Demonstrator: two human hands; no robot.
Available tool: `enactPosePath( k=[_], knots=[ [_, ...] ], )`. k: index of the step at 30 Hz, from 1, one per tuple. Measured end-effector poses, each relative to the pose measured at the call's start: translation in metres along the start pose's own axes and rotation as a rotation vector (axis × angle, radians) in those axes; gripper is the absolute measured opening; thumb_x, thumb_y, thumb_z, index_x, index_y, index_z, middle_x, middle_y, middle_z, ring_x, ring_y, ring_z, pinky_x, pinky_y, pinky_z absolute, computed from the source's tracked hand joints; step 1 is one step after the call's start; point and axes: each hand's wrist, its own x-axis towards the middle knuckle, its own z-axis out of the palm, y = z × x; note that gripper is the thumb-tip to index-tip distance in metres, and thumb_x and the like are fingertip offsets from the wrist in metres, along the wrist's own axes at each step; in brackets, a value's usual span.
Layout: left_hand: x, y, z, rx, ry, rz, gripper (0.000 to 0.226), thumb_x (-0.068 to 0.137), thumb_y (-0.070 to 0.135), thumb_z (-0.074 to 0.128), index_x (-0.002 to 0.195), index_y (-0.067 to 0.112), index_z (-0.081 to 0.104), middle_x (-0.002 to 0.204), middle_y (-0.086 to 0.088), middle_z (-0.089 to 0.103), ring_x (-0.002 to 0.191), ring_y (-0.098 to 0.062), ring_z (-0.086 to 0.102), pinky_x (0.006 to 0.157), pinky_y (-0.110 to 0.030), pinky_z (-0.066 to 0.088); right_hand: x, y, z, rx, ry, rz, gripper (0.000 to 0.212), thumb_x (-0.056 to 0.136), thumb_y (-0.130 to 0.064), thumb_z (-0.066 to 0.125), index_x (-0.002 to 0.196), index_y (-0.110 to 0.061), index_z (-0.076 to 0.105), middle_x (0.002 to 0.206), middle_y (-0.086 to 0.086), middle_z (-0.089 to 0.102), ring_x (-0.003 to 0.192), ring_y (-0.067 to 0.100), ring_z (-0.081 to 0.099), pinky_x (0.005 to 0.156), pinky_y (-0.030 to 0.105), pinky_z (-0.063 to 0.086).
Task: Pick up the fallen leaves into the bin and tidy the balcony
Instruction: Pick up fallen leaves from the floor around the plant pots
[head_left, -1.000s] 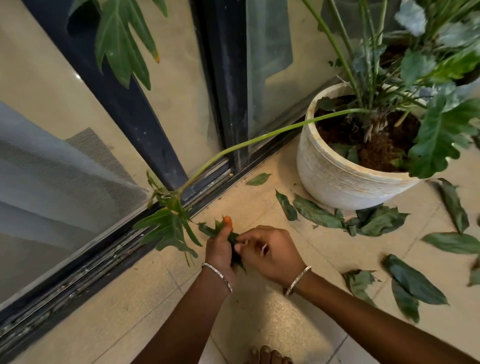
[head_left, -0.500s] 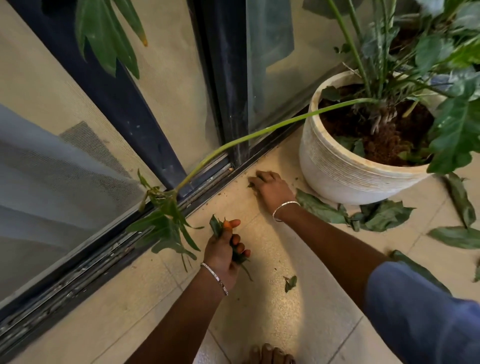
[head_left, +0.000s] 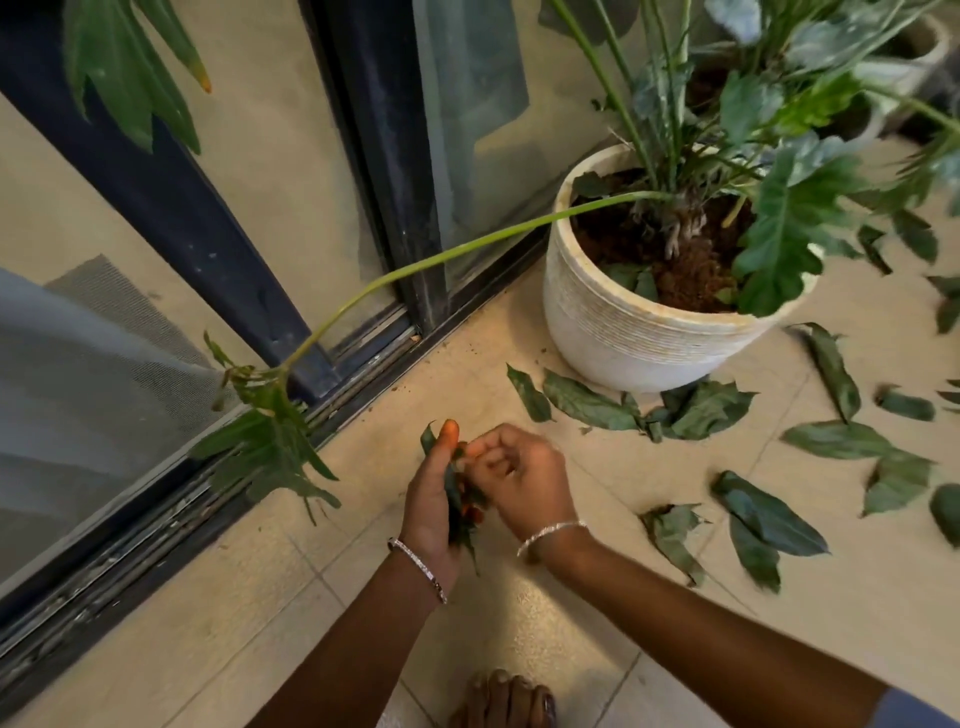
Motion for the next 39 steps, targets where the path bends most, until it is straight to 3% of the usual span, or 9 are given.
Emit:
enactPosePath(
  k=[3, 6, 9, 14, 18, 23, 31, 34, 39],
  knots=[
    [0.008, -0.006, 0.003, 0.112, 0.192, -0.005, 0.053, 0.086, 0.053, 0.064, 0.095, 0.002, 0.073, 0.095, -0.021, 0.072, 0.09, -0.035, 0.071, 0.087, -0.049, 0.056, -0.023, 0.002, -0.001, 0.069, -0.112, -0.04, 0.011, 0.081, -0.014, 0.067, 0.086, -0.016, 0.077, 0.077, -0.005, 0.074, 0.071, 0.009, 0.068, 0.07, 0.028, 0.057],
    [0.013, -0.01, 0.004, 0.188, 0.314, 0.041, 0.046, 0.098, 0.046, 0.051, 0.081, 0.006, 0.066, 0.076, -0.013, 0.068, 0.071, -0.028, 0.065, 0.072, -0.041, 0.057, -0.017, 0.011, -0.017, 0.081, -0.035, 0.037, 0.014, 0.084, -0.015, 0.064, 0.087, -0.015, 0.078, 0.08, -0.003, 0.075, 0.075, 0.016, 0.069, 0.075, 0.039, 0.058],
    [0.01, -0.009, 0.007, 0.087, 0.233, 0.078, 0.035, 0.104, 0.033, 0.044, 0.081, 0.012, 0.059, 0.062, -0.004, 0.052, 0.058, -0.02, 0.056, 0.057, -0.032, 0.049, 0.011, 0.034, -0.042, -0.292, 0.07, -0.045, 0.019, 0.086, -0.013, 0.063, 0.099, -0.02, 0.075, 0.099, -0.006, 0.073, 0.088, 0.01, 0.065, 0.084, 0.037, 0.055],
    [0.007, -0.008, 0.011, 0.065, 0.169, 0.093, 0.03, 0.104, 0.029, 0.044, 0.093, 0.012, 0.065, 0.058, 0.002, 0.041, 0.048, -0.012, 0.039, 0.048, -0.027, 0.046, 0.059, 0.059, -0.058, -0.843, -0.253, -0.149, 0.049, 0.089, -0.021, 0.06, 0.137, -0.026, 0.055, 0.157, 0.009, 0.031, 0.138, 0.033, 0.034, 0.111, 0.039, 0.03],
    [0.005, -0.009, 0.004, 0.124, 0.202, 0.091, 0.031, 0.101, 0.035, 0.05, 0.091, 0.013, 0.069, 0.06, 0.003, 0.037, 0.048, -0.011, 0.033, 0.046, -0.026, 0.038, 0.061, 0.066, -0.046, -1.086, -0.241, -0.209, 0.051, 0.094, -0.017, 0.053, 0.144, -0.015, 0.045, 0.155, 0.015, 0.032, 0.134, 0.039, 0.035, 0.106, 0.045, 0.037],
    [0.002, -0.01, -0.008, 0.1, 0.195, 0.013, 0.032, 0.091, 0.047, 0.061, 0.09, 0.016, 0.069, 0.06, 0.004, 0.036, 0.048, -0.01, 0.034, 0.044, -0.026, 0.037, 0.046, 0.076, -0.046, -0.952, -0.053, -0.299, 0.018, 0.09, -0.005, 0.058, 0.101, -0.006, 0.073, 0.102, 0.012, 0.067, 0.097, 0.031, 0.06, 0.078, 0.035, 0.049],
    [-0.005, -0.02, -0.008, 0.084, 0.143, -0.079, 0.05, 0.083, 0.056, 0.066, 0.104, 0.011, 0.066, 0.057, 0.004, 0.035, 0.045, -0.011, 0.033, 0.046, -0.025, 0.034, 0.009, 0.052, -0.059, -0.369, 0.147, -0.043, 0.012, 0.077, -0.005, 0.078, 0.087, -0.011, 0.079, 0.083, 0.0, 0.075, 0.068, 0.007, 0.066, 0.071, 0.021, 0.055],
    [-0.009, -0.019, -0.005, 0.106, 0.054, -0.08, 0.05, 0.082, 0.061, 0.065, 0.095, 0.013, 0.068, 0.057, 0.002, 0.045, 0.045, -0.011, 0.04, 0.048, -0.025, 0.037, -0.015, 0.014, -0.048, -0.039, -0.003, -0.048, 0.014, 0.077, -0.002, 0.079, 0.088, -0.011, 0.079, 0.084, -0.002, 0.075, 0.071, 0.007, 0.07, 0.07, 0.021, 0.057],
    [-0.01, -0.017, 0.003, 0.054, 0.005, -0.159, 0.038, 0.097, 0.043, 0.054, 0.084, 0.01, 0.067, 0.078, -0.012, 0.071, 0.069, -0.024, 0.069, 0.064, -0.033, 0.054, -0.044, 0.005, -0.033, -0.021, -0.253, -0.172, 0.015, 0.077, -0.005, 0.078, 0.09, -0.013, 0.079, 0.087, -0.002, 0.074, 0.078, 0.014, 0.071, 0.076, 0.034, 0.06]
  ],
)
